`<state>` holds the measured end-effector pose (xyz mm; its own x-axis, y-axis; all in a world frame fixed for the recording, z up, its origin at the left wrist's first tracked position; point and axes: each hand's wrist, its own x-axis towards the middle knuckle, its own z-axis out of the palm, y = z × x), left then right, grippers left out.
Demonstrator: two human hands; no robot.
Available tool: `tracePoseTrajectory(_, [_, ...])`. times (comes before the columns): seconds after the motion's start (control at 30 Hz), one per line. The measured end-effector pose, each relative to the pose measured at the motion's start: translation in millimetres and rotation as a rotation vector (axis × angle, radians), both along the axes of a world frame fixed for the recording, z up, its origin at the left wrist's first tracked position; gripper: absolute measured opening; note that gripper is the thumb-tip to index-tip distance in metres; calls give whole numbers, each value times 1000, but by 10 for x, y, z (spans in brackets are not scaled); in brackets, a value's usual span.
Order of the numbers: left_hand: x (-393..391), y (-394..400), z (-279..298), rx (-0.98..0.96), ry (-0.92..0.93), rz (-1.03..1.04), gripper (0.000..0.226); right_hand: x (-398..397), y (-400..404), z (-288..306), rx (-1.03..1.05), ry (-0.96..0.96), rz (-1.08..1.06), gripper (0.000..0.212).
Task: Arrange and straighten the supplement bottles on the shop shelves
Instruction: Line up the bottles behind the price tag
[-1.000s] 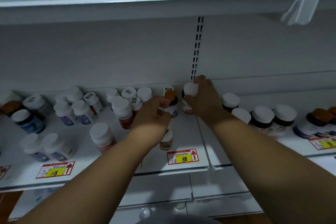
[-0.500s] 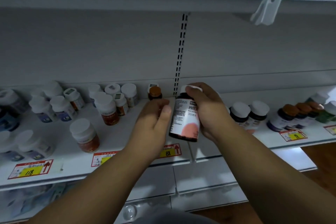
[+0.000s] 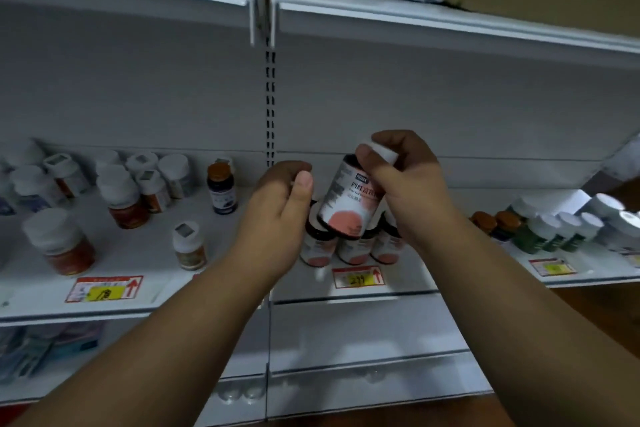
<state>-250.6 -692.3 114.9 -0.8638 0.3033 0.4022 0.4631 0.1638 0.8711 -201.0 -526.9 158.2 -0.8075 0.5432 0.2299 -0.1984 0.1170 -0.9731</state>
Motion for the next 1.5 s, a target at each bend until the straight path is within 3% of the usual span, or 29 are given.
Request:
tracePoseTrajectory(0.2, [168, 337, 87, -54, 66, -14, 52, -15, 510, 60, 133, 44, -126, 25])
tracePoseTrajectory(0.37, [-24, 489, 104, -140, 40, -53, 44, -220, 763, 62, 352, -35, -167, 38])
tracePoseTrajectory(0.5, [-243, 531, 60, -131, -10, -66, 34, -501, 858, 22, 533, -172, -69, 55])
tracePoseTrajectory(0.63, [-391, 531, -63, -135, 35, -52, 43, -732, 871, -154, 653, -299, 60, 60])
tracePoseTrajectory(0.97, [-405, 628, -185, -166, 88, 37, 43, -910, 982, -692, 791, -536, 293, 61])
tracePoseTrajectory(1.37, [-459, 588, -209, -189, 96, 5, 39, -917, 900, -614, 852, -704, 368, 55])
tracePoseTrajectory(1.5, [-477, 537, -226, -214, 115, -22, 41, -798, 806, -527, 902, -587, 291, 54])
